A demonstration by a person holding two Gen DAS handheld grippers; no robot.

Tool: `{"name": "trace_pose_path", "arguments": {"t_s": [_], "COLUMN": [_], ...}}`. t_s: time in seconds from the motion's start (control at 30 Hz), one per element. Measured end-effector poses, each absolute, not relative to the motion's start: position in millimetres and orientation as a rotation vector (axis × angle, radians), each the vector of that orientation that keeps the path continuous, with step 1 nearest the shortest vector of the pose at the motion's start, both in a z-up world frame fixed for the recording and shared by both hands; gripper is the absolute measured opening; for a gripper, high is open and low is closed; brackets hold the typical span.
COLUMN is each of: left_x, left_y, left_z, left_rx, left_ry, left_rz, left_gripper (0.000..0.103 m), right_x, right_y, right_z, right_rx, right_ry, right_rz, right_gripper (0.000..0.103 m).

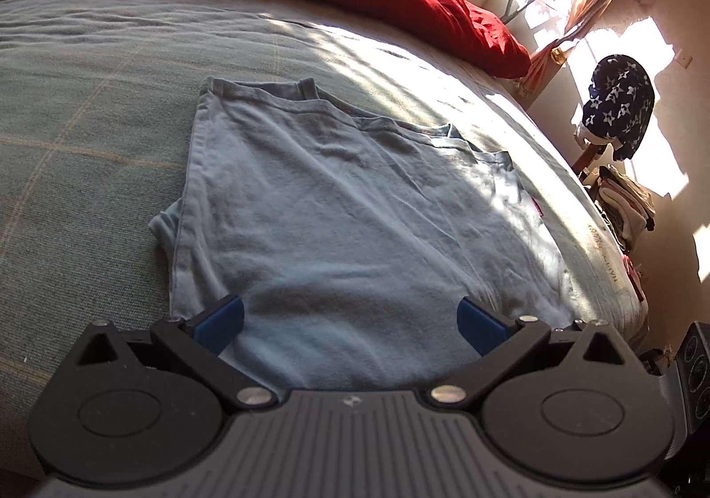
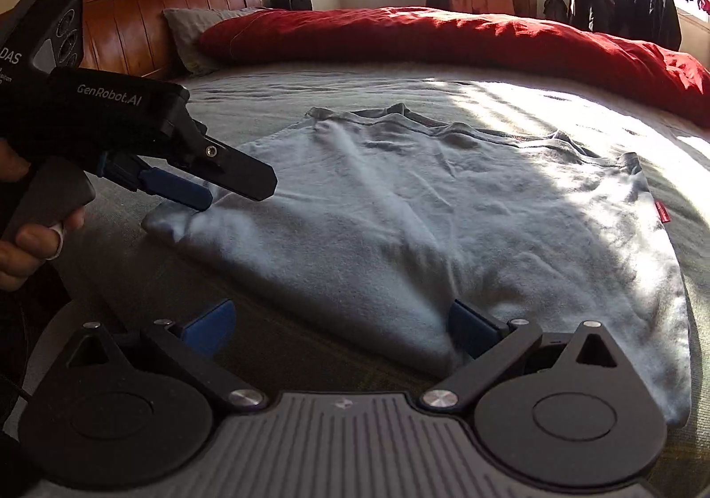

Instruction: Fold clothes

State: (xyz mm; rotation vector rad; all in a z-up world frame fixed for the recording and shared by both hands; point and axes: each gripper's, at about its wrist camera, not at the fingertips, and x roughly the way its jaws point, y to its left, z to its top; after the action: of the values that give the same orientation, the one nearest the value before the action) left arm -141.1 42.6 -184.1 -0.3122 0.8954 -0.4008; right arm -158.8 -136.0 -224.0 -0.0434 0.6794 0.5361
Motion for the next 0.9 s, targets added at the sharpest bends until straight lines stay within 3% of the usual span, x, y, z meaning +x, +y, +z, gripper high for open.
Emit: {"name": "trace_pose_path", "arguments": {"t_s": [0.33,0.9], "left_x": [-147,-158], "left_y": [39,54], "left_z": [-184,-193], "left_rx": [-0.341,-0.388], "left_ry": [0.872,0.89], "left_rz": [-0.424,-0.389], "left_gripper": [0.102,0.102], "right_x": [-169,-160], "right_y": [-151,-162], "right_z": [-204,-221], "right_rx": [-0.003,0.06], "right_ry": [0.668,0.714], "right_rz": [0.534,0.478], "right_gripper": [0.103,0.103]}}
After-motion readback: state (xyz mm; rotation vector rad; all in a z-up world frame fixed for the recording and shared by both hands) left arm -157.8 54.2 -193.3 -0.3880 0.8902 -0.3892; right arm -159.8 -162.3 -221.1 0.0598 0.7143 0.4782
